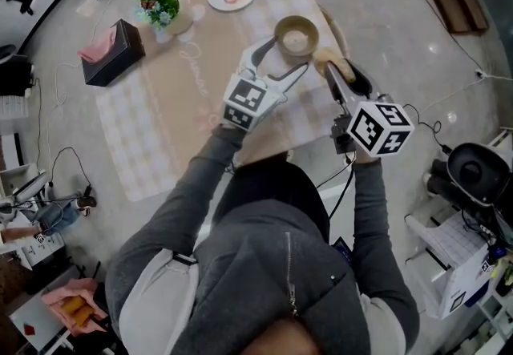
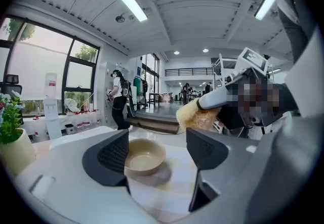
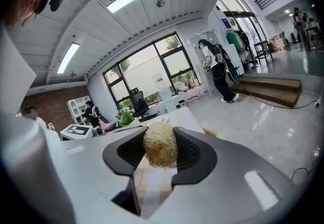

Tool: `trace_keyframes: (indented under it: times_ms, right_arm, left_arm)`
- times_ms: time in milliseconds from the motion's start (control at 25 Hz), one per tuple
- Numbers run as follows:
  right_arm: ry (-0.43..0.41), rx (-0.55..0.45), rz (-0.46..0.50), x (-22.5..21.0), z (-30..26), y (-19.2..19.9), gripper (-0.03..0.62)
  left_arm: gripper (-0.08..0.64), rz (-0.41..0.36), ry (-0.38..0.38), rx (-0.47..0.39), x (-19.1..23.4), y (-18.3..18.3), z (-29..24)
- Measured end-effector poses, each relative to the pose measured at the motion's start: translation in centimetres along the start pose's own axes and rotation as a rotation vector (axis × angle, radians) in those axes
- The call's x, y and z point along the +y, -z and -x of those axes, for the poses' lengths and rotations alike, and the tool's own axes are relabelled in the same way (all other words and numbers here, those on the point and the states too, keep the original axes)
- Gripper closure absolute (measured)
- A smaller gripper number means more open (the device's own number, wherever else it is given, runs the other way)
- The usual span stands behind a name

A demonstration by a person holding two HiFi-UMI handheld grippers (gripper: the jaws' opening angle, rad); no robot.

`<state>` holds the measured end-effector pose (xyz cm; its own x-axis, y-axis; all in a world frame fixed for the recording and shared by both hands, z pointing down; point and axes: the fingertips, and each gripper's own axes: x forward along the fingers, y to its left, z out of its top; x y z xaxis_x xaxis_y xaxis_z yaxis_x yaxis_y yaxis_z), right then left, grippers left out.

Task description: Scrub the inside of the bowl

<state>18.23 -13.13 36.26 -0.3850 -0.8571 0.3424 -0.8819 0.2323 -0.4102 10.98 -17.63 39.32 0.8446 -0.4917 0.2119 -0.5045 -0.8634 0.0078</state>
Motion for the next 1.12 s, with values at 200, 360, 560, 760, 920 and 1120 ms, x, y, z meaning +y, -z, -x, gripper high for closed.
trace_keyframes:
  times_ms: [200,360,560,760,920,1120]
  right_arm:
    - [-0.012,0.021,-0.014,-0.6,-1.5,-0.1,0.440]
    - [-0.014,0.041,-0.022,-1.2,-2.3,0.2,0.440]
    - [-0.011,0.061,-0.024,-2.2,-3.2,0.4,0.440]
    - [-0.014,0.079,-0.022,-2.8,-4.0,0.4,0.439]
    - [-0.020,0.093,-0.014,-3.3,-4.7,0.5,0.439]
    - [0.000,0.109,-0.006,-4.8,-5.3,0.6,0.439]
  left_arm:
    - [0.136,0.010,-0.015,0.000,1.4,0.7,-1.5]
    - [0.078,-0.003,-0.017,0.002,2.3,1.0,-2.7]
    - [-0.007,-0.006,-0.014,0.021,3.2,1.6,-4.2]
    - [-0.038,-0.007,0.020,0.052,3.4,2.4,-5.2]
    - [-0.038,-0.003,0.041,0.063,3.3,2.9,-5.7]
    - [-0.038,0.018,0.039,0.053,3.6,3.2,-6.0]
